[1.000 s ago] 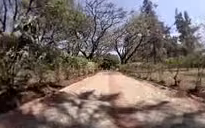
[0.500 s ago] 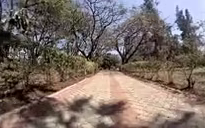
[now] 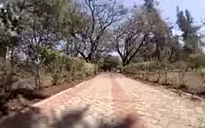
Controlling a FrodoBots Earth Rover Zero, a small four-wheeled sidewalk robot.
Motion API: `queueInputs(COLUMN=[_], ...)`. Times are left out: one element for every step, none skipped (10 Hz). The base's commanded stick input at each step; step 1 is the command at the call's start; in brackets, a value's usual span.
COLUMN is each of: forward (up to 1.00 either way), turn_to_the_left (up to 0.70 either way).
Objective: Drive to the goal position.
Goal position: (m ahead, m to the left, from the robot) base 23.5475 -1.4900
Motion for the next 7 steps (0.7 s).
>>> queueInputs(forward=[1.0, 1.0, 1.0, 1.0, 1.0, 1.0, 1.0], turn_to_the_left=[0.0, 0.0, 0.0, 0.0, 0.0, 0.0, 0.0])
